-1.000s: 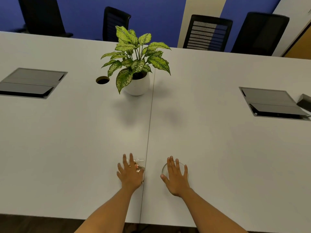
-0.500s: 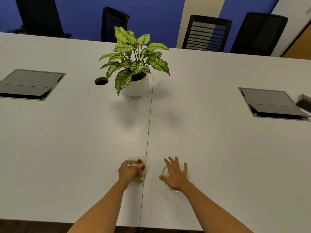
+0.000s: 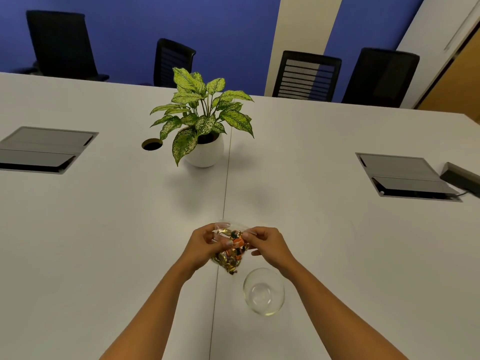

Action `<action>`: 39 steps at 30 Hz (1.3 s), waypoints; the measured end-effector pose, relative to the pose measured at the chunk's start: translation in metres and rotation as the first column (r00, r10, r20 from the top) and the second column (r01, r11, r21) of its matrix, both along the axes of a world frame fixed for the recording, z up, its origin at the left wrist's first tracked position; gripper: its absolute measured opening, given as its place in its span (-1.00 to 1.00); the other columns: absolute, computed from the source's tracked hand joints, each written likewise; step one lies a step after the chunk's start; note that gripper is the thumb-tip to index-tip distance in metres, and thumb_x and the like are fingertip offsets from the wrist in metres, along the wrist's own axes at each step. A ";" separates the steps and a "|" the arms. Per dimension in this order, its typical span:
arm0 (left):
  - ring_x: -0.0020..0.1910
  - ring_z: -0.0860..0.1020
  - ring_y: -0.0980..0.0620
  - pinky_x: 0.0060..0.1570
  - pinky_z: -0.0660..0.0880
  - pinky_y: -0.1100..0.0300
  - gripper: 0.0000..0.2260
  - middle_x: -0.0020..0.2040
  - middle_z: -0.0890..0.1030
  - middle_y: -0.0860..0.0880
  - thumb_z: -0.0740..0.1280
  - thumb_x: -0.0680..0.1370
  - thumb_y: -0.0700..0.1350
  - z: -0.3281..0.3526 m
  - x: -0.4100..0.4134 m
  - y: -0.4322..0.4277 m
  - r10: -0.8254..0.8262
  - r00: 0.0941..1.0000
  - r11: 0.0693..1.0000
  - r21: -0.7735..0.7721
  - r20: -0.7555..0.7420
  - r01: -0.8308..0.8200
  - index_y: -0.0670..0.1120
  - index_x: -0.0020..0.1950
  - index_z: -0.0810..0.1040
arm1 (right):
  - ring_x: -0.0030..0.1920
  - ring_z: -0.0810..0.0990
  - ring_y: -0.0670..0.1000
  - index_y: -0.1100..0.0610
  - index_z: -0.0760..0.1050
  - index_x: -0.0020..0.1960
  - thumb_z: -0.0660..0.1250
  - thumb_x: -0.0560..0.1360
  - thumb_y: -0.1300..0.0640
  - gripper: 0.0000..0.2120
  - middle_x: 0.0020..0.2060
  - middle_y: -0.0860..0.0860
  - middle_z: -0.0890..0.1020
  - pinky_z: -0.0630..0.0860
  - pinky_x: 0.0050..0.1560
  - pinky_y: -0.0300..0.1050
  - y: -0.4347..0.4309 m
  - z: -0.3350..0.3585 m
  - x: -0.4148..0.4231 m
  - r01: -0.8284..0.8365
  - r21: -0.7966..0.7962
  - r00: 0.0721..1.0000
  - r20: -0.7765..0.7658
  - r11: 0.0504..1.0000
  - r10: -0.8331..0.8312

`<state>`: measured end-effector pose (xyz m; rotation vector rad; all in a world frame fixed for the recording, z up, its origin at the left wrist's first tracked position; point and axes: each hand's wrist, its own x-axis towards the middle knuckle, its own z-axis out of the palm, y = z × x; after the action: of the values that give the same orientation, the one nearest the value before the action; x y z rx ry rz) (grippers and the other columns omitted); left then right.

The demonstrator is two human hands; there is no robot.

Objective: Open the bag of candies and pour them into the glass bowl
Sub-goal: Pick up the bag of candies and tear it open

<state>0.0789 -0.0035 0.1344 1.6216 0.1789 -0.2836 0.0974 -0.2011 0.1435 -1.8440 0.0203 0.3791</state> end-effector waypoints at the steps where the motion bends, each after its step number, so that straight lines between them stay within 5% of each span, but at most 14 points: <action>1: 0.04 0.68 -0.01 -0.05 0.63 0.15 -0.59 0.01 0.73 -0.01 0.54 0.37 -0.17 0.003 0.001 0.000 0.008 1.000 1.000 -0.005 0.002 -0.008 -0.02 0.20 0.59 | -0.23 0.71 -0.11 0.04 0.69 -0.06 0.42 0.52 0.08 -0.92 -0.20 -0.04 0.73 0.60 -0.30 -0.29 0.000 0.005 -0.001 0.029 0.030 1.000 0.012 0.999 -0.029; 5: 0.15 0.52 0.00 0.02 0.51 0.20 -0.49 0.14 0.58 0.02 0.56 0.36 -0.10 0.017 -0.002 -0.015 0.184 0.980 0.979 0.069 0.071 -0.189 0.01 0.25 0.47 | -0.23 0.74 -0.05 -0.09 0.71 -0.19 0.44 0.50 0.07 -0.87 -0.27 -0.09 0.75 0.61 -0.36 -0.24 0.006 0.022 -0.004 0.142 0.065 0.978 0.143 0.988 -0.150; 8: 0.09 0.48 -0.06 -0.03 0.45 0.17 -0.52 0.07 0.51 0.00 0.52 0.38 0.04 0.027 -0.008 -0.034 0.416 0.899 0.881 0.183 0.139 -0.436 -0.07 0.15 0.38 | -0.23 0.73 -0.10 -0.05 0.74 -0.11 0.43 0.51 0.00 -0.89 -0.29 -0.17 0.73 0.68 -0.27 -0.13 0.008 0.028 -0.005 0.194 -0.040 0.931 0.323 0.980 -0.171; 11: -0.05 0.63 -0.02 -0.20 0.50 0.27 -0.63 -0.06 0.65 -0.05 0.32 0.50 0.18 0.042 -0.010 -0.048 0.368 0.929 0.927 0.056 0.045 -0.370 -0.13 0.01 0.52 | -0.15 0.72 -0.17 -0.03 0.72 0.02 0.39 0.53 0.00 -0.85 -0.18 -0.17 0.75 0.67 -0.17 -0.23 0.009 0.033 -0.011 0.231 -0.129 0.829 0.545 0.964 -0.125; 14: -0.12 0.68 0.03 -0.26 0.59 0.34 -0.60 -0.10 0.70 -0.07 0.23 0.54 0.19 0.059 -0.009 -0.059 0.307 0.951 0.948 -0.079 -0.023 -0.308 -0.12 0.01 0.61 | -0.01 0.71 -0.13 0.01 0.68 0.12 0.41 0.52 0.16 -0.80 -0.01 -0.08 0.76 0.62 0.00 -0.35 0.010 0.034 -0.020 0.241 -0.271 0.613 0.787 0.932 0.070; 17: -0.17 0.71 0.01 -0.31 0.61 0.36 -0.70 -0.14 0.72 -0.09 0.30 0.55 0.09 0.066 -0.009 -0.059 0.338 0.941 0.935 -0.111 -0.015 -0.337 -0.13 -0.03 0.64 | 0.00 0.74 -0.03 0.11 0.67 0.17 0.48 0.47 0.21 -0.72 0.05 0.01 0.74 0.61 0.02 -0.28 0.008 0.034 -0.029 0.291 -0.375 0.461 0.861 0.880 0.215; 20: -0.19 0.72 0.01 -0.27 0.63 0.33 -0.79 -0.15 0.73 -0.11 0.34 0.55 -0.03 0.066 -0.013 -0.055 0.352 0.936 0.931 -0.106 0.013 -0.348 -0.15 -0.02 0.68 | 0.04 0.73 -0.02 0.15 0.64 0.21 0.52 0.43 0.22 -0.65 0.10 0.02 0.72 0.55 0.09 -0.31 0.004 0.033 -0.036 0.316 -0.390 0.421 0.875 0.865 0.241; 25: -0.24 0.73 0.00 -0.19 0.67 0.22 -0.84 -0.18 0.74 -0.10 0.40 0.52 -0.06 0.067 -0.020 -0.055 0.370 0.928 0.929 -0.043 0.044 -0.368 -0.13 -0.06 0.70 | 0.13 0.68 -0.10 0.12 0.62 0.24 0.46 0.48 0.13 -0.67 0.14 -0.04 0.70 0.52 0.18 -0.33 0.006 0.034 -0.051 0.253 -0.362 0.529 0.828 0.897 0.185; 29: -0.27 0.72 -0.03 -0.15 0.68 0.06 -0.79 -0.22 0.74 -0.14 0.48 0.45 -0.07 0.070 -0.022 -0.052 0.351 0.934 0.934 0.046 0.070 -0.355 -0.20 -0.05 0.71 | 0.09 0.66 -0.24 -0.04 0.65 0.17 0.38 0.52 -0.04 -0.75 0.05 -0.35 0.67 0.58 0.05 -0.37 0.009 0.046 -0.061 0.113 -0.006 0.774 0.627 0.994 -0.084; 33: -0.35 0.71 0.05 -0.26 0.68 0.18 -0.80 -0.30 0.73 -0.08 0.51 0.41 -0.06 0.073 -0.026 -0.050 0.255 0.963 0.953 0.146 0.089 -0.266 -0.18 -0.09 0.71 | -0.14 0.76 -0.01 0.03 0.71 -0.11 0.39 0.51 -0.08 -0.78 -0.20 -0.02 0.76 0.69 -0.20 -0.14 0.008 0.061 -0.057 0.240 0.281 0.920 0.240 0.929 -0.310; 39: -0.45 0.66 0.09 -0.34 0.64 0.25 -0.85 -0.44 0.66 0.04 0.52 0.40 -0.05 0.074 -0.034 -0.056 0.137 0.979 0.898 0.398 0.149 -0.186 0.05 -0.36 0.62 | -0.25 0.76 0.01 0.06 0.68 -0.17 0.55 0.38 -0.03 -0.83 -0.26 0.05 0.76 0.67 -0.30 -0.17 0.008 0.070 -0.057 0.288 0.196 0.952 0.053 0.938 -0.303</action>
<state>0.0449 -0.0600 0.2081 2.0219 0.2967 -0.0180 0.0405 -0.1936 0.2135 -1.6384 0.1980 0.0899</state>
